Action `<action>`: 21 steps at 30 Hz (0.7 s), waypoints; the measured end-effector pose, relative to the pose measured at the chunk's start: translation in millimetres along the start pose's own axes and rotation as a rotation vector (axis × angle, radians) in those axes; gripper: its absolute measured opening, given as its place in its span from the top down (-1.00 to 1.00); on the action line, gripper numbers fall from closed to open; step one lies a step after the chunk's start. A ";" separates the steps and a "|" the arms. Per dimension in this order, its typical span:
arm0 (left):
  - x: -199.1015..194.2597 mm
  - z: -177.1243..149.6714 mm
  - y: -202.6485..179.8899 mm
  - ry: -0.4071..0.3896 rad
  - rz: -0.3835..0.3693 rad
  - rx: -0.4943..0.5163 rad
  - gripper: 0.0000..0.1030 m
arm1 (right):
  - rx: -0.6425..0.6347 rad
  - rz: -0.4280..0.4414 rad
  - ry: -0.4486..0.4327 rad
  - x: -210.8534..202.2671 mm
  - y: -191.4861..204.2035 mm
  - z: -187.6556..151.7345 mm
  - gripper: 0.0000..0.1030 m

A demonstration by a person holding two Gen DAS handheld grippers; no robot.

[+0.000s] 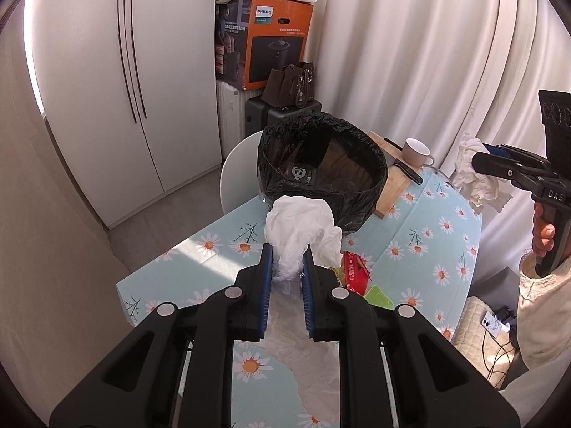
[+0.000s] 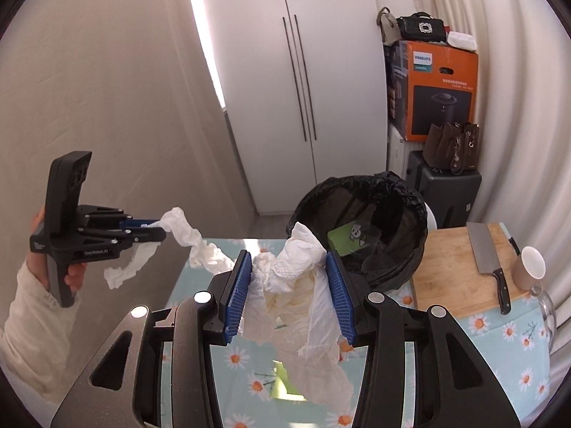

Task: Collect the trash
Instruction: 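Open both grippers over the black bin to drop the tissues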

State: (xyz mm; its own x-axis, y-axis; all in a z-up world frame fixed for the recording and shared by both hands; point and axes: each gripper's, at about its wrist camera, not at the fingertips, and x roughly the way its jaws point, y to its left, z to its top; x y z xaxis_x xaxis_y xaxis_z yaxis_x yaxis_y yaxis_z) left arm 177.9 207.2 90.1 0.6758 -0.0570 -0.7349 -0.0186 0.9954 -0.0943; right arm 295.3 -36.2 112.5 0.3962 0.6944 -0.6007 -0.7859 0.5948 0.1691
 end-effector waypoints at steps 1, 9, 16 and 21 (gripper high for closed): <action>0.6 3.8 -0.7 0.001 0.010 -0.010 0.69 | -0.003 0.015 -0.005 3.2 -5.7 4.5 0.20; -5.3 41.3 -12.0 -0.036 0.094 -0.034 0.69 | -0.016 0.090 -0.017 32.5 -43.6 36.6 0.20; -1.8 69.1 -35.0 -0.026 0.154 -0.019 0.69 | -0.042 0.140 -0.009 53.0 -64.2 53.9 0.19; 1.1 95.1 -57.0 -0.039 0.162 0.020 0.68 | -0.048 0.146 0.017 73.7 -81.4 54.5 0.18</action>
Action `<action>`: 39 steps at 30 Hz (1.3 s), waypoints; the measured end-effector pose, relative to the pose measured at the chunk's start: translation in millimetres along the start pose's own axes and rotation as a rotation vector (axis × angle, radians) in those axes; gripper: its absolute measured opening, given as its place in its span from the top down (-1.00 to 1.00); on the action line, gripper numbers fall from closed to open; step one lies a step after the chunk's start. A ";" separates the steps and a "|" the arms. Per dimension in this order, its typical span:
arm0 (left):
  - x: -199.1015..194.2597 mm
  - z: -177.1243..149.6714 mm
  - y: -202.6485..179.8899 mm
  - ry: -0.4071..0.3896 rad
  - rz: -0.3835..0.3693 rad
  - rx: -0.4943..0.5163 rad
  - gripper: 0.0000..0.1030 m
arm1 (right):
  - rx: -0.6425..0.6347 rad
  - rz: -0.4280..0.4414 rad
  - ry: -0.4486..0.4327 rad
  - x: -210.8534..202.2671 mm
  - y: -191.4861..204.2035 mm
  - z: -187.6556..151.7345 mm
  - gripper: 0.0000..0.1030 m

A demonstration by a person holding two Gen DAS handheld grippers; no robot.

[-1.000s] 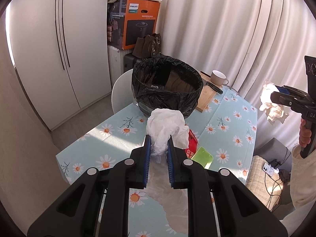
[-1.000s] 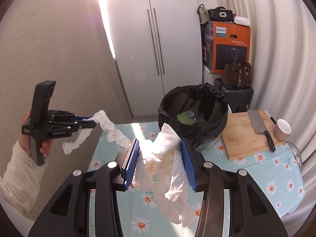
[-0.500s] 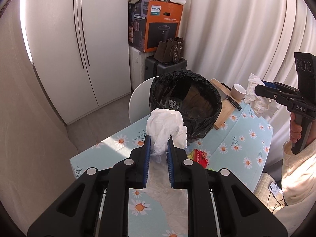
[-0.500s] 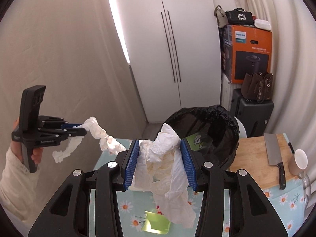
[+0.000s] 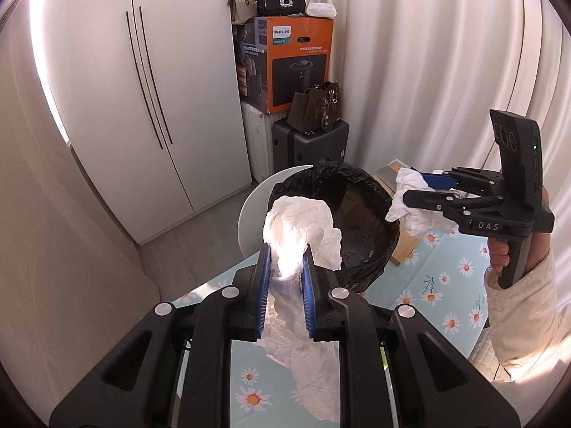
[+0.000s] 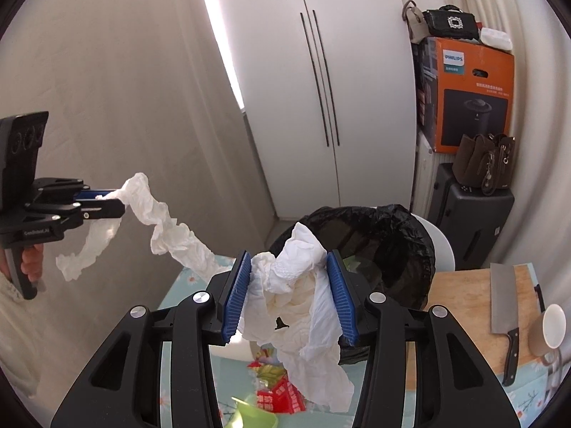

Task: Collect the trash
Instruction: 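Open both grippers over the black bin to drop the tissues, then move both tools back down toward the paper cup and green container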

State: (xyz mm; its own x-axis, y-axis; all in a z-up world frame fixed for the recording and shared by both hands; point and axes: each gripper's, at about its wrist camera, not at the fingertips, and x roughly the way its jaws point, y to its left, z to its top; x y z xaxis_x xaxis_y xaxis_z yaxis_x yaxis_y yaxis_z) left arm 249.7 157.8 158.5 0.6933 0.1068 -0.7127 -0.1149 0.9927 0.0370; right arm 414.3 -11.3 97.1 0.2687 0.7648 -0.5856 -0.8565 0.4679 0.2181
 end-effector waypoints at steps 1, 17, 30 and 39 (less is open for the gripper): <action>1.7 5.0 -4.9 -0.002 0.004 0.013 0.68 | 0.011 0.008 0.003 4.3 -5.8 -1.2 0.18; 61.7 27.8 -36.4 -0.047 0.089 -0.015 -0.82 | 0.163 -0.099 -0.034 26.5 -76.4 -35.7 -0.69; 70.7 -23.5 -16.0 0.032 0.061 -0.119 -0.86 | 0.061 -0.237 0.021 15.0 -49.3 -54.8 -0.69; 62.1 -62.7 3.2 0.025 0.000 -0.149 -0.88 | 0.028 -0.312 0.042 -10.6 -14.4 -67.3 -0.69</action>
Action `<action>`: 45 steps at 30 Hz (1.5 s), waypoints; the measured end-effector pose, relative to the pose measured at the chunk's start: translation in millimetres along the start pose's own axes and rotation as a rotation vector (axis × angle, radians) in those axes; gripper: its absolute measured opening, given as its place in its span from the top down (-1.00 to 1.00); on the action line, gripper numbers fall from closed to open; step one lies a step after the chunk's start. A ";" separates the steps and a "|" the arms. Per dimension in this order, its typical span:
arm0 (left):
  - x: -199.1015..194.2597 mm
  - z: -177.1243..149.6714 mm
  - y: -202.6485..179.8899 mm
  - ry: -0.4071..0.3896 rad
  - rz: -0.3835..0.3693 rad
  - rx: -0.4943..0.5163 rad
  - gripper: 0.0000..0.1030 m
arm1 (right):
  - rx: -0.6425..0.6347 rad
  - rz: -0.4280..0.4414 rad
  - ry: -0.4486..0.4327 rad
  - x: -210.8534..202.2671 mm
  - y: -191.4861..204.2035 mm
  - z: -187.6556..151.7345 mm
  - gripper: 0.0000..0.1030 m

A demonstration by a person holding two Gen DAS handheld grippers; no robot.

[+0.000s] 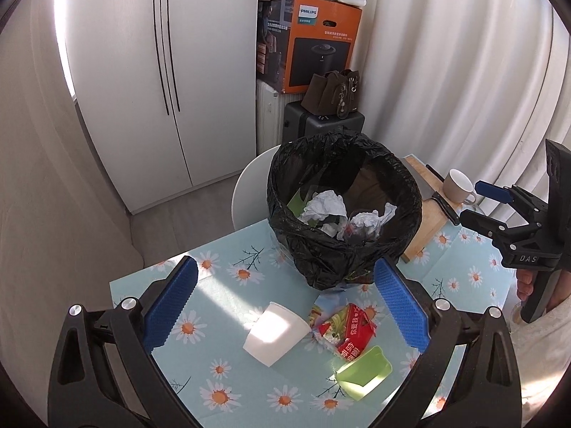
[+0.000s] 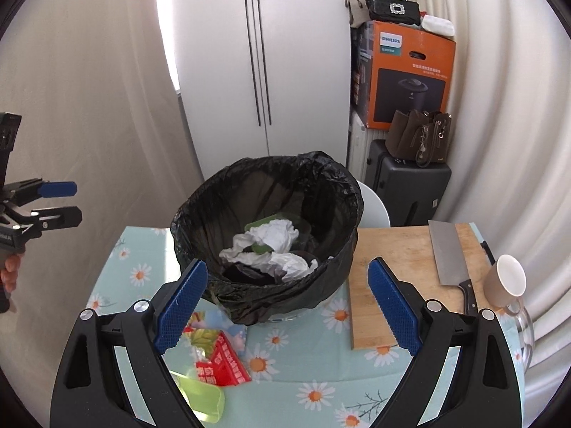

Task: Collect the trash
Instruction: 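Move both tools back down toward the paper cup and green container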

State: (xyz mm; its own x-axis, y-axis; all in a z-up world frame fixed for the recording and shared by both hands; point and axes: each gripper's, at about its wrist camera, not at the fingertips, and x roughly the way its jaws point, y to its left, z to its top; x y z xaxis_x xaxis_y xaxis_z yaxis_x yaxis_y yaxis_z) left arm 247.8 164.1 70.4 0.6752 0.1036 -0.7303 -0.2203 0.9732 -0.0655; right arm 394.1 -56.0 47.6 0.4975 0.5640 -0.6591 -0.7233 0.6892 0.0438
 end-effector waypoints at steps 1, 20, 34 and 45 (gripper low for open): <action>-1.6 -2.4 2.7 -0.003 -0.004 -0.002 -0.88 | 0.001 -0.013 0.001 -3.1 3.9 -1.8 -0.69; -6.3 -58.2 41.9 0.051 -0.071 0.040 -0.88 | 0.130 -0.187 0.071 -39.7 54.0 -54.2 -0.70; 7.4 -98.6 60.9 0.127 -0.117 0.135 -0.88 | 0.177 -0.196 0.117 -25.2 96.0 -99.2 -0.70; 49.6 -122.6 67.6 0.211 -0.134 0.222 -0.88 | 0.168 -0.181 0.233 10.3 110.6 -136.7 -0.70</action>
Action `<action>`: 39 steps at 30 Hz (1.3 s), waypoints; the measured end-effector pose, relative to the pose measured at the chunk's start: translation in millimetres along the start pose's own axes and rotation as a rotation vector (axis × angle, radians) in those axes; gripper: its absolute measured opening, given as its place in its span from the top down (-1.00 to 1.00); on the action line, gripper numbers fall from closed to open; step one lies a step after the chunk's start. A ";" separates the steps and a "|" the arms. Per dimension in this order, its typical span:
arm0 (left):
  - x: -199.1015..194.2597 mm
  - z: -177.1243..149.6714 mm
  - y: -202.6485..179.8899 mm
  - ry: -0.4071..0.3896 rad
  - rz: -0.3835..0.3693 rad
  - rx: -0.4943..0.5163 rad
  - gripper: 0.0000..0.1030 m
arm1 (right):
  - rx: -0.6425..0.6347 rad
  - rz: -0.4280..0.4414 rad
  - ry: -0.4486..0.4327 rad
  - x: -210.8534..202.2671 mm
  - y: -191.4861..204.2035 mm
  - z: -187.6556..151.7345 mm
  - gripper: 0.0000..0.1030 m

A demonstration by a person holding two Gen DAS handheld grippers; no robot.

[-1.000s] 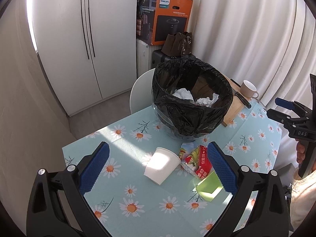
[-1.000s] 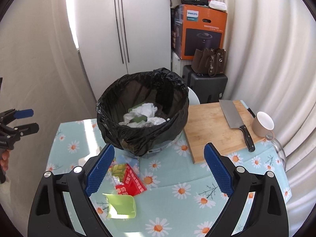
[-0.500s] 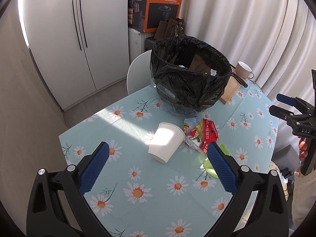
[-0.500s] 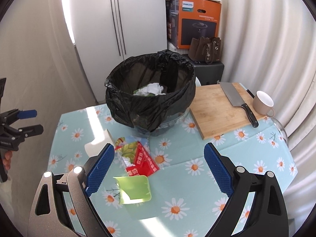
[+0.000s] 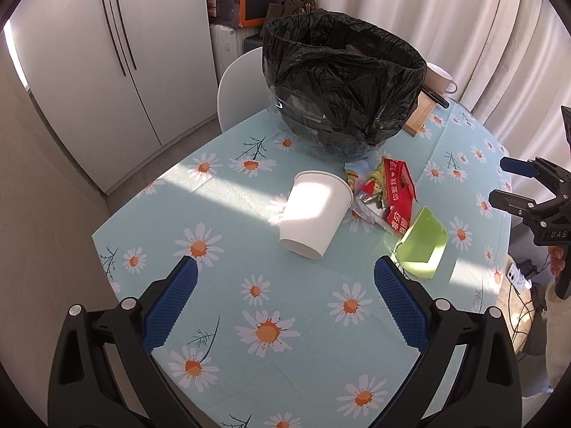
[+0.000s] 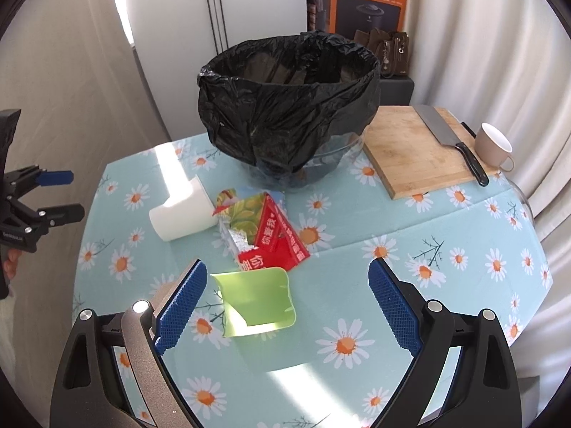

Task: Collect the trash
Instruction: 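Move both tools back down toward the paper cup and green container, then close the left gripper on the white paper cup while the right grasps the lime-green container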

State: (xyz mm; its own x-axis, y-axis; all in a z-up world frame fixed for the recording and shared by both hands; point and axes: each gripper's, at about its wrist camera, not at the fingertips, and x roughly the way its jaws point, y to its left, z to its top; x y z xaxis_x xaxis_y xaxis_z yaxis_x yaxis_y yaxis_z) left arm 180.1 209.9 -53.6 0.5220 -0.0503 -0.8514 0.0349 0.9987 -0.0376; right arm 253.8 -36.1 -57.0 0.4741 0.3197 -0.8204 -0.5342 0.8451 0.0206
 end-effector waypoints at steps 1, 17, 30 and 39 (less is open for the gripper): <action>4.7 -0.4 0.0 0.007 -0.010 0.004 -0.88 | -0.004 0.004 0.013 5.1 -0.1 -2.1 -0.70; 79.8 2.6 -33.3 0.096 -0.080 0.272 -0.88 | -0.030 0.055 0.218 99.7 -1.6 -38.8 -0.70; 167.4 14.7 -53.0 0.130 -0.067 0.371 -0.88 | -0.106 0.054 0.245 144.4 12.2 -54.1 -0.87; 179.1 7.9 -48.7 0.090 -0.123 0.325 -0.92 | -0.117 0.063 0.189 137.2 14.1 -67.4 -0.88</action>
State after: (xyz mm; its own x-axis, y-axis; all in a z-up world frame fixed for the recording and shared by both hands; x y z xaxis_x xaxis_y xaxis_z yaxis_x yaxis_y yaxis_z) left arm 278.7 152.2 -200.1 0.4205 -0.1549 -0.8940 0.3696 0.9291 0.0128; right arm 264.1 -9.2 -207.8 0.3030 0.2753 -0.9124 -0.6412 0.7671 0.0185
